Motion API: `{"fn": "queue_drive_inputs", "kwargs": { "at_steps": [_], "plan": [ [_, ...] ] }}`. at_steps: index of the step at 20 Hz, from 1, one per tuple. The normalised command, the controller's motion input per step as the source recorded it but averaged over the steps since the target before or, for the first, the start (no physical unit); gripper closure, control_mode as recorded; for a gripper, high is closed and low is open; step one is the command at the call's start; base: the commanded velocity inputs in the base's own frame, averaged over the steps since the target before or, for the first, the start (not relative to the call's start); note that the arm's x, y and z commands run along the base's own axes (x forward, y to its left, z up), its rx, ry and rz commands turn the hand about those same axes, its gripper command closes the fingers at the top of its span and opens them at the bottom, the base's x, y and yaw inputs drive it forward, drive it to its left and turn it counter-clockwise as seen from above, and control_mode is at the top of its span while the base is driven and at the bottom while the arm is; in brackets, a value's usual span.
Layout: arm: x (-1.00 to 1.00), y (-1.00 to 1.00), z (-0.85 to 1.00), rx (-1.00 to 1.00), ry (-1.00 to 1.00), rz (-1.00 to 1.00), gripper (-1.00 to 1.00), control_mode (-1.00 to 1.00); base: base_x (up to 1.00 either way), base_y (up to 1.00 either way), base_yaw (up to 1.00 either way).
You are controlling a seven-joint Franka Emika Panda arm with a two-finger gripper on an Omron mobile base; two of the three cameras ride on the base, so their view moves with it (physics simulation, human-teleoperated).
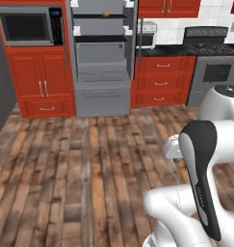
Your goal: Place the cold items (potato and mushroom) from the fridge in one tupperware on the dining counter. Place the warm items (hot dog and kebab skewer) in the stove area in another tupperware.
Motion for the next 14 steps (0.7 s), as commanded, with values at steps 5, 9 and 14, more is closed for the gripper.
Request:
{"fn": "queue_drive_inputs", "kwargs": {
  "at_steps": [5,9,14],
  "plan": [
    [0.00,0.00,0.00,0.00,0.00,0.00,-1.00,1.00,1.00,0.00,-0.10],
    [0.00,0.00,0.00,0.00,0.00,0.00,-1.00,1.00,1.00,0.00,-0.10],
    [0.00,0.00,0.00,0.00,0.00,0.00,-1.00,1.00,1.00,0.00,-0.09]
  ]
}}
